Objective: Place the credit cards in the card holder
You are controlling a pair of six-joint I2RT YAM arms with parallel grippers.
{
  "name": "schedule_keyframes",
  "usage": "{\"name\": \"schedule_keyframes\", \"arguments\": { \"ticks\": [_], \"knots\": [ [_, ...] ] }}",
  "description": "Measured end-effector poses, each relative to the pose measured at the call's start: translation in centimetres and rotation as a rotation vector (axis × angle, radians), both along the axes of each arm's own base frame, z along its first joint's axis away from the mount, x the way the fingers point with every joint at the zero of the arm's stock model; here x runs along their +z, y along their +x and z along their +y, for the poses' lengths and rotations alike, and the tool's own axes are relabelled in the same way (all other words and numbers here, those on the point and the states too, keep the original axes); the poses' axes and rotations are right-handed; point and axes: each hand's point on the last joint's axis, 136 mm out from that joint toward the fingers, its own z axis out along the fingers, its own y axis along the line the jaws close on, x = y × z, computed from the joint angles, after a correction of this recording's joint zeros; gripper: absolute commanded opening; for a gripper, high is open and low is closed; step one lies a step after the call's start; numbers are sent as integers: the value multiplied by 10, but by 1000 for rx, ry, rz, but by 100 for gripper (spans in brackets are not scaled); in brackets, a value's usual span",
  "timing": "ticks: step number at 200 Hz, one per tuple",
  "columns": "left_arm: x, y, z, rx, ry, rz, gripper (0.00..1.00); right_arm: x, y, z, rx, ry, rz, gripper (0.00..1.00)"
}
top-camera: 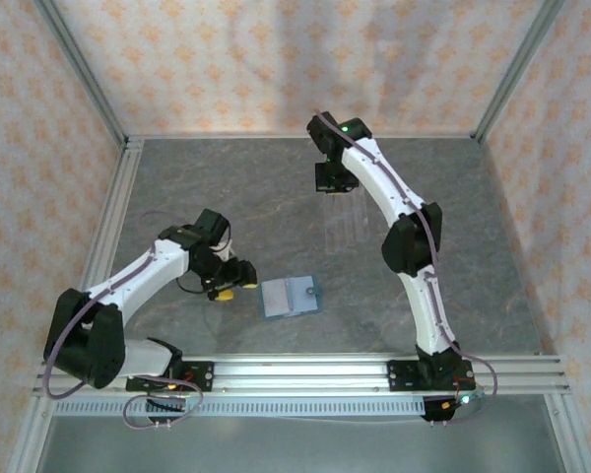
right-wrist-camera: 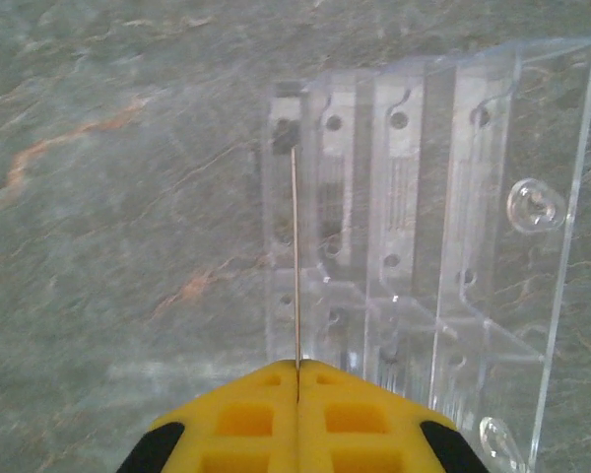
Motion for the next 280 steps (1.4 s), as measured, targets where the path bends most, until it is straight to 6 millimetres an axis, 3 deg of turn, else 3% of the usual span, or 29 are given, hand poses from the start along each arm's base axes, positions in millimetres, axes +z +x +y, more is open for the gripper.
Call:
{"name": "schedule_keyframes", "arguments": {
  "ticks": [55,78,126,161,210,280],
  "knots": [
    [-9,7,-36,-128,45,0,64,16,-88,31,118,336,-26,0],
    [-15,14,-40,-141,81,2,60,2,-117,36,124,469,-31,0],
    [-37,17,-40,-161,155,43,55,-46,-165,49,129,632,2,0],
    [-47,15,-39,-173,192,62,50,-62,-180,60,131,723,-1,0],
    [-54,12,-35,-168,219,70,42,-64,-190,80,167,821,-20,0],
    [-58,12,-34,-154,219,70,38,-79,-193,82,161,854,-13,0]
  ]
}}
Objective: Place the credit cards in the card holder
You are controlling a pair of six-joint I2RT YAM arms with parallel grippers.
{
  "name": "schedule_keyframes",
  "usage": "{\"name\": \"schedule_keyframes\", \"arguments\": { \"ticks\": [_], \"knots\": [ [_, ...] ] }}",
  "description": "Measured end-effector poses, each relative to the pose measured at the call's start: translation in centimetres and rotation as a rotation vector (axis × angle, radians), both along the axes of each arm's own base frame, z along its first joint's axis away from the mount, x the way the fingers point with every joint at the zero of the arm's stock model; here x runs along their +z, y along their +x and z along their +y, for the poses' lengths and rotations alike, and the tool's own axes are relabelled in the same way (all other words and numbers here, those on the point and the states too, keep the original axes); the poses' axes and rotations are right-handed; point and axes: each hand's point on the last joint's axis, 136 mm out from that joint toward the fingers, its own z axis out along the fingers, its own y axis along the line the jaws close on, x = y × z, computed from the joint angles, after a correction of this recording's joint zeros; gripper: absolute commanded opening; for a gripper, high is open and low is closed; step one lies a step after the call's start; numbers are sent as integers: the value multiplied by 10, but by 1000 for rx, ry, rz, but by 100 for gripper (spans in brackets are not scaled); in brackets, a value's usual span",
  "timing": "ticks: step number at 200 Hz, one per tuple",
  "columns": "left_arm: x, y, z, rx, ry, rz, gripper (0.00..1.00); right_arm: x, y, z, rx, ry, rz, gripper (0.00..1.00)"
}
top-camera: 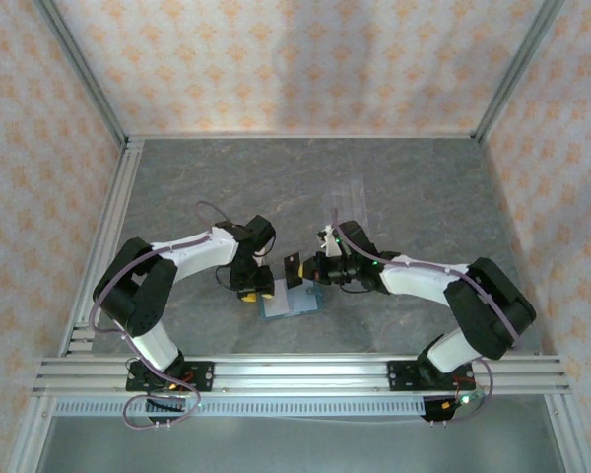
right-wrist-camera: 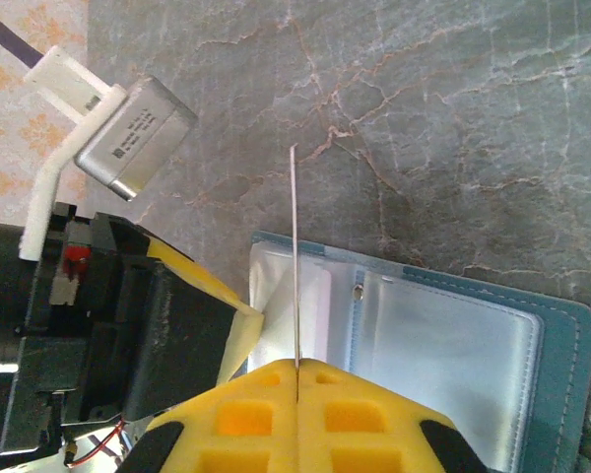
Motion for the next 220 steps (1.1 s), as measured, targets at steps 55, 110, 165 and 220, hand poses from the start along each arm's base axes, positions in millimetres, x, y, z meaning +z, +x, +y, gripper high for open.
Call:
{"name": "schedule_keyframes", "arguments": {
  "ticks": [55,110,165,220],
  "knots": [
    [0,0,0,0,-3,0,37,-20,-12,3,15,-11,36,0],
    [-1,-1,-1,0,-6,3,37,-20,-8,9,3,20,43,0],
    [-1,-1,-1,0,-7,3,37,-18,-7,14,-8,51,62,0],
    [-1,-1,-1,-1,-10,2,36,-17,-8,14,-11,58,78,0]
  ]
}}
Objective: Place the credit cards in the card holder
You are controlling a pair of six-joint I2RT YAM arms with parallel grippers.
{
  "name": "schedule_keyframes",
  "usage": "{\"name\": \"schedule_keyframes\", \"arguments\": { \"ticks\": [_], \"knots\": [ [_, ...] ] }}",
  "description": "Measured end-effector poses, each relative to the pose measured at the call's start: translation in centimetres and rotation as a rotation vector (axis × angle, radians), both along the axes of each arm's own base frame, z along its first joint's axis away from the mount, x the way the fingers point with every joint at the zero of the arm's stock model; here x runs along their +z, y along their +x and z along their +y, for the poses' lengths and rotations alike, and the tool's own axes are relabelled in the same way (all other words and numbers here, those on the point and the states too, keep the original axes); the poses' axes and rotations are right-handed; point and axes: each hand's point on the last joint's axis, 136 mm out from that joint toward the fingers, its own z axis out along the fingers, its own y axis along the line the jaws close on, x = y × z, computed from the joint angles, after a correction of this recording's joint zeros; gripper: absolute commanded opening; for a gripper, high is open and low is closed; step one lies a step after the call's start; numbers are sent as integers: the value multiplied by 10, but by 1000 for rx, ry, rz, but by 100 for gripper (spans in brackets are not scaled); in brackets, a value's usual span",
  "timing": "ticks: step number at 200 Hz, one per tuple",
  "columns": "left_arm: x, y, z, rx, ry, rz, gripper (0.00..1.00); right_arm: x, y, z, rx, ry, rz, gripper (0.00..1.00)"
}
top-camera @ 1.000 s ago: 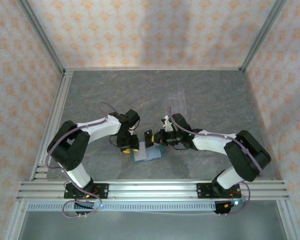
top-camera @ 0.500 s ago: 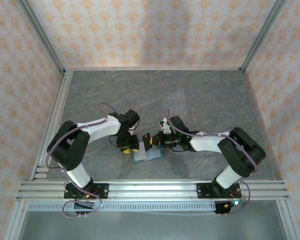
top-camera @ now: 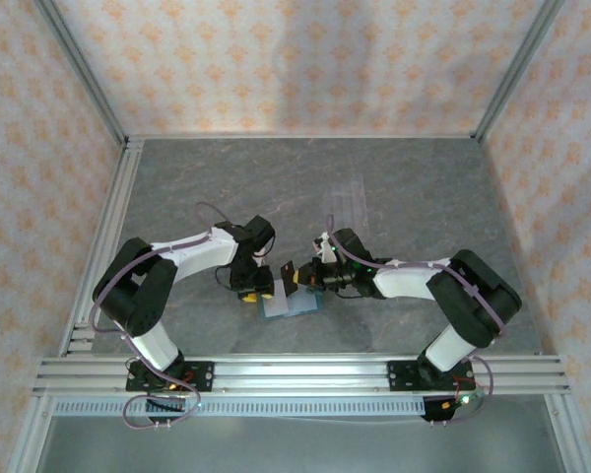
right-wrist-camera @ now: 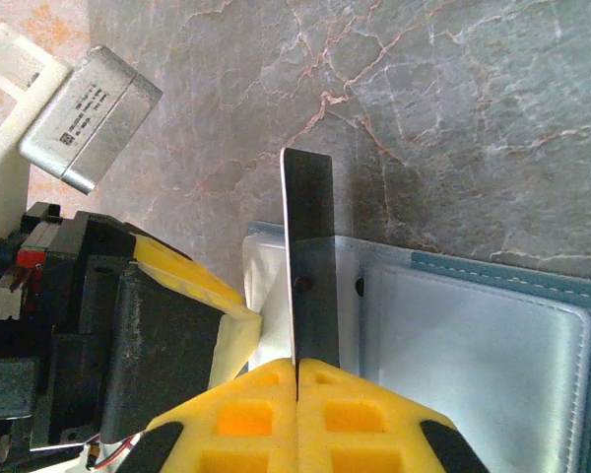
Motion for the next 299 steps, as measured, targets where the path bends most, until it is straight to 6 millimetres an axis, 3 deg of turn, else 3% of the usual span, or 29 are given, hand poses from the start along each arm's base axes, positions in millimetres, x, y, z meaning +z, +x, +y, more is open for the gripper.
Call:
{"name": "schedule_keyframes", "arguments": {
  "ticks": [181,299],
  "knots": [
    [-1,-1,-1,0,-18,-18,35,2,-8,-10,3,-36,25,0],
    [0,-1,0,0,-18,-20,35,-11,-6,-9,9,-48,53,0]
  ]
}}
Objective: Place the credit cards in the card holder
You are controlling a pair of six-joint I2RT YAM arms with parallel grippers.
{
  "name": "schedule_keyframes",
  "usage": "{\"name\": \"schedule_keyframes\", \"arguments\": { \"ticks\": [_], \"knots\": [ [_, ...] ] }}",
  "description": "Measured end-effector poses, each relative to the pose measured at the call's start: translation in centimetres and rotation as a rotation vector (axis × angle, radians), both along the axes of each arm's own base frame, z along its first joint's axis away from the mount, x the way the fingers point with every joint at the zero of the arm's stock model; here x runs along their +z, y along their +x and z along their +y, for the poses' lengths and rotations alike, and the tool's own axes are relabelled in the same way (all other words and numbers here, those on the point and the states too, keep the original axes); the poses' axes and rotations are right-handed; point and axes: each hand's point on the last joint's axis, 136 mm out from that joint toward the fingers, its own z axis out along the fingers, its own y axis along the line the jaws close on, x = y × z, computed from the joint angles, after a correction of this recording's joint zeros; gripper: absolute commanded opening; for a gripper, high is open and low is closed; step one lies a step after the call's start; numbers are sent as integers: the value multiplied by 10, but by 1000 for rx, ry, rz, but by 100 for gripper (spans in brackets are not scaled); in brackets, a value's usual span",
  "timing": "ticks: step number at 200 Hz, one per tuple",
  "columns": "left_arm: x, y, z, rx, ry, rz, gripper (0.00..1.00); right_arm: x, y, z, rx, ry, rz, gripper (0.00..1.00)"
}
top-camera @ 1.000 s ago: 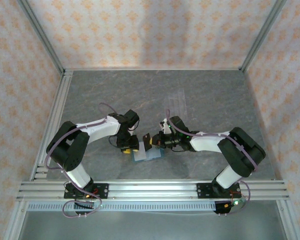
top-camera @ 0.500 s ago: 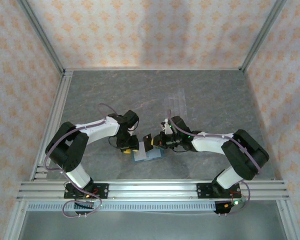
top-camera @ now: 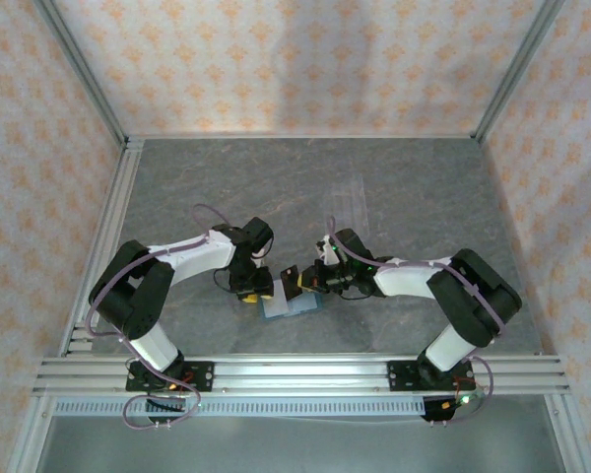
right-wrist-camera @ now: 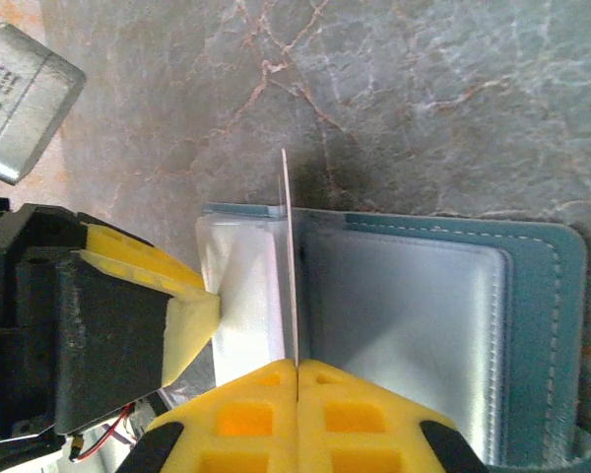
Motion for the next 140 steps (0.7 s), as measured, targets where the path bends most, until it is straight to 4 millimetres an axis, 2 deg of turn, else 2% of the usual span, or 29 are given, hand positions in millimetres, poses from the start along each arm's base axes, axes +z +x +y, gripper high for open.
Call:
{"name": "schedule_keyframes", "arguments": {
  "ticks": [140],
  "knots": [
    [0,-1,0,0,-2,-3,35,9,-1,3,-13,43,8,0]
  ]
}}
